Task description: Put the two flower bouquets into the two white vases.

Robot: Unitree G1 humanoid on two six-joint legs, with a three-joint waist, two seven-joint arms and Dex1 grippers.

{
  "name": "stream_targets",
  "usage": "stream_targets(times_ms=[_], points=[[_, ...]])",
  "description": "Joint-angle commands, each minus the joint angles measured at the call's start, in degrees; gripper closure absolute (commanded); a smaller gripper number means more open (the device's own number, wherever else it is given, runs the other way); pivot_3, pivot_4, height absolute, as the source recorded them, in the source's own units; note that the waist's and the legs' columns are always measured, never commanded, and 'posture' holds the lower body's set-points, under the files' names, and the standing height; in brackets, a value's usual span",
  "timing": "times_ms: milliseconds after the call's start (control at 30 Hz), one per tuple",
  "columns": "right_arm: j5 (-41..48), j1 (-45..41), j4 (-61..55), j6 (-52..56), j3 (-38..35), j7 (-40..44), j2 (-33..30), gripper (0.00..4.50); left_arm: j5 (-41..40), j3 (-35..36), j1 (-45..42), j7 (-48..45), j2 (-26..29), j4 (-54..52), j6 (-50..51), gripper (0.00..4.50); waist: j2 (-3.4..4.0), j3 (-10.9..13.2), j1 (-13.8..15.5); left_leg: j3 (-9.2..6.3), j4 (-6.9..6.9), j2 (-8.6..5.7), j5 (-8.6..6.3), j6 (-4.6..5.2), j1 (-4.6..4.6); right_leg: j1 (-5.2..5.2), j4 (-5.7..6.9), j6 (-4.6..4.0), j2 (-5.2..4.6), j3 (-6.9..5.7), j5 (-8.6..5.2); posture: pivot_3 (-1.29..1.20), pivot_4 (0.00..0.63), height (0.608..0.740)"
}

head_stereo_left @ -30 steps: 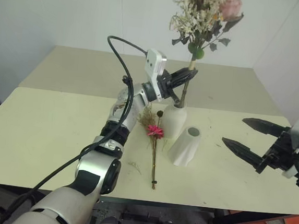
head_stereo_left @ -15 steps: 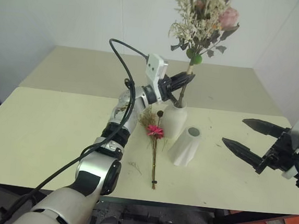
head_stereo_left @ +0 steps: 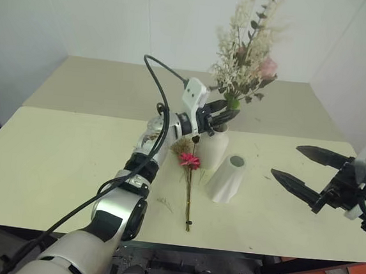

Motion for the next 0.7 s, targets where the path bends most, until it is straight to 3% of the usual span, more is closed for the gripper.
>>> stream_targets(times_ms=[33,133,433,567,700], points=[[1.08,0.07,-1.45,-0.19,-2.15,-0.41,0.05,0.00,-0.82,-0.57,2.69,-1.21,2.49,-9.85,3.03,0.84,0.01,0.00,-0.09,0.00,0.00,0.00,0.00,0.00,0.01,0.00,0.02,0.00,0.00,0.01,0.00,0.00,0.150,0.740],[1.19,0.34,-1.51,-0.19,-2.21,-0.40,0.15,0.00,-1.08,-1.01,8.08,-1.73,6.72,-18.55,7.40,0.06,0.03,-0.01,-0.24,0.00,0.00,0.01,0.00,0.00,0.04,0.00,0.06,0.00,0.00,0.01,0.00,0.00,0.150,0.740],[1.17,-0.17,-0.10,-0.41,-0.91,0.64,-0.41,0.00,-5.16,-1.63,23.92,-2.55,23.55,-46.50,30.66,0.06,0.06,-0.03,-0.54,0.01,0.01,0.07,0.00,-0.01,0.12,0.01,0.16,-0.01,0.01,0.02,0.00,0.00,0.150,0.740],[0.89,-1.53,1.17,-0.57,-0.06,1.87,-1.07,0.00,-6.44,-3.06,23.15,3.69,24.78,-52.97,46.72,0.06,0.06,-0.03,0.28,0.01,0.04,0.06,0.00,-0.01,0.13,0.07,0.13,-0.01,-0.01,-0.01,-0.01,0.00,0.150,0.740],[0.50,-2.77,2.07,-0.56,0.72,2.85,-1.48,0.00,-7.79,-3.46,17.49,12.36,20.67,-54.21,68.97,0.06,0.05,-0.02,0.28,-0.02,0.05,0.05,0.00,-0.01,0.14,0.09,0.14,0.00,0.01,-0.03,-0.01,0.00,0.150,0.740]])
